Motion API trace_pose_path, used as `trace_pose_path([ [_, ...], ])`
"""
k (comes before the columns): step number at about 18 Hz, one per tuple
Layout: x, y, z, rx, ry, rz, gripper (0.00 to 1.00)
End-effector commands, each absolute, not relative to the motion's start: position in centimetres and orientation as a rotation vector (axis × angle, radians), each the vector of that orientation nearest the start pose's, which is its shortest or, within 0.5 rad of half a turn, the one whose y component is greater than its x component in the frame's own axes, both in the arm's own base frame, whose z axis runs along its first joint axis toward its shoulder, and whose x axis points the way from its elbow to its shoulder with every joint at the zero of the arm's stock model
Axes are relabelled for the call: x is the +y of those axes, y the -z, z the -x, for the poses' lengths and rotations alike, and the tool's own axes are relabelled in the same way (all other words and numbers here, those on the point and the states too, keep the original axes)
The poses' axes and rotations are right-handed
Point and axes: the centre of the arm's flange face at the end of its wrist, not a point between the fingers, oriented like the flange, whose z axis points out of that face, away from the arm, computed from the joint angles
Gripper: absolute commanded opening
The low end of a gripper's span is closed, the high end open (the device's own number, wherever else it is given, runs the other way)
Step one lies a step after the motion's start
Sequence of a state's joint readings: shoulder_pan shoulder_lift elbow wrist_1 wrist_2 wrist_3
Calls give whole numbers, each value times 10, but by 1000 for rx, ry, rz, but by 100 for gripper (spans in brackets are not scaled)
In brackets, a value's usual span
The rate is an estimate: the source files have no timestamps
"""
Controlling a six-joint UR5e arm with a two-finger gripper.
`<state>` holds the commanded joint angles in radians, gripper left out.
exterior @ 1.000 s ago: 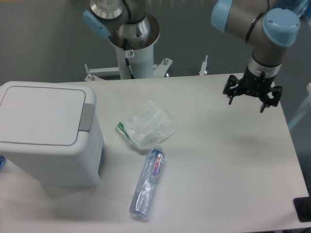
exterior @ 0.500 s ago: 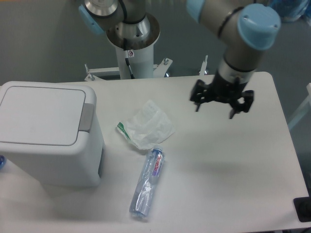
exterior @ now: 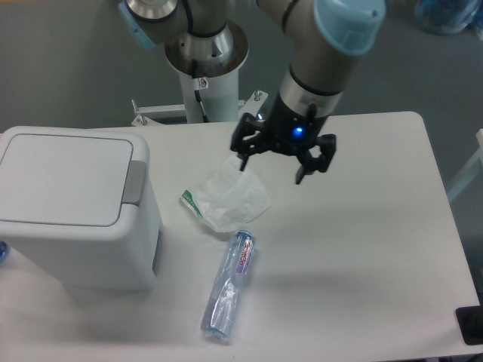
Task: Open the trash can
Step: 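Lower the gripper onto the lid edge of the white trash can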
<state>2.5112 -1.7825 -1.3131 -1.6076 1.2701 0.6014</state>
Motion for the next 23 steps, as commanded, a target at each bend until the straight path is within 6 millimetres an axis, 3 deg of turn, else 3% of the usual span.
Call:
trace_pose_path([
  [2, 476, -501, 372, -506, 316, 2864, 100],
  [5, 493, -493, 359, -569, 344, 2865, 100],
  [10, 523, -510, 340, -690, 353, 2819, 100],
  [16, 549, -509, 309, -755, 392, 2786, 100],
  [18, 552, -504, 294, -729, 401, 2801, 100],
  [23, 551, -504, 287, -724, 407, 2801, 100],
])
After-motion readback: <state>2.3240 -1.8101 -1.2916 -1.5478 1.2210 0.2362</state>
